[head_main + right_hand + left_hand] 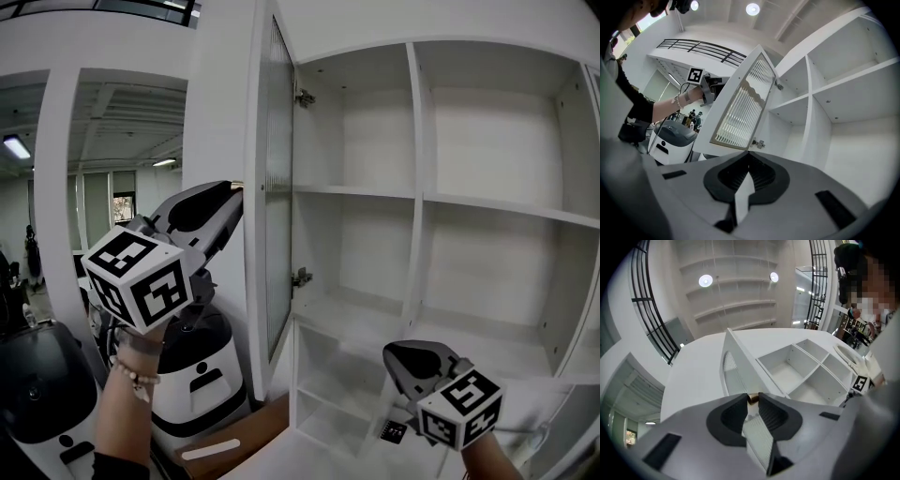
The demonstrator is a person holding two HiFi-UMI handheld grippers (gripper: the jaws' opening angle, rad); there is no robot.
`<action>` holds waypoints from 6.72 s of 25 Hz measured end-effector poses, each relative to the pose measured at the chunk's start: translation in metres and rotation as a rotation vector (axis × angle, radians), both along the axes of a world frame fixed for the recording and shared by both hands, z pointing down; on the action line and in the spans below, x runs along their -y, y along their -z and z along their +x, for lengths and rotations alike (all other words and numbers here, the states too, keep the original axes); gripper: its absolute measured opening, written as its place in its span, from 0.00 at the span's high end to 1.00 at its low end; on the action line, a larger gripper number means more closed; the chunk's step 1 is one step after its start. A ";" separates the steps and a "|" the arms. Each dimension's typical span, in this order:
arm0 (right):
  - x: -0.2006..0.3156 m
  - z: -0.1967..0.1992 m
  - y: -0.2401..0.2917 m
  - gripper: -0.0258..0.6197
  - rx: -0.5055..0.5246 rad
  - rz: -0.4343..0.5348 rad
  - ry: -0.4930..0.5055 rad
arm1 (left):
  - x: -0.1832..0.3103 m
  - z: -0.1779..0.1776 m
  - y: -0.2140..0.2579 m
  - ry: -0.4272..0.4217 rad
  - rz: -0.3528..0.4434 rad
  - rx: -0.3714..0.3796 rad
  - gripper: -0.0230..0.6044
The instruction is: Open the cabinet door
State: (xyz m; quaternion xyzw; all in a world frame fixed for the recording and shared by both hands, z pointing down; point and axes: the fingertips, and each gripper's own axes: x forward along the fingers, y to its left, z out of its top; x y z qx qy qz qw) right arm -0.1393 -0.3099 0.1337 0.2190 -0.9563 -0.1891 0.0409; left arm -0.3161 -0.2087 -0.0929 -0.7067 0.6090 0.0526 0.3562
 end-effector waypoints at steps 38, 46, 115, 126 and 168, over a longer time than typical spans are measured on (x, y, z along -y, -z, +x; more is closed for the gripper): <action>-0.013 -0.027 -0.004 0.96 0.012 0.013 0.055 | -0.027 -0.107 -0.005 0.327 0.008 -0.137 0.96; -0.010 -0.032 -0.004 0.96 0.009 0.009 0.072 | -0.027 -0.133 -0.012 0.381 -0.011 -0.187 0.96; -0.024 0.000 -0.111 0.96 0.027 -0.052 -0.056 | 0.028 0.035 -0.314 0.177 -0.354 -0.226 0.96; -0.036 0.008 -0.154 0.96 0.060 -0.082 -0.074 | 0.019 0.068 -0.372 0.146 -0.421 -0.267 0.96; -0.064 0.043 -0.229 0.96 0.028 -0.176 -0.168 | 0.000 0.115 -0.451 0.131 -0.560 -0.277 0.96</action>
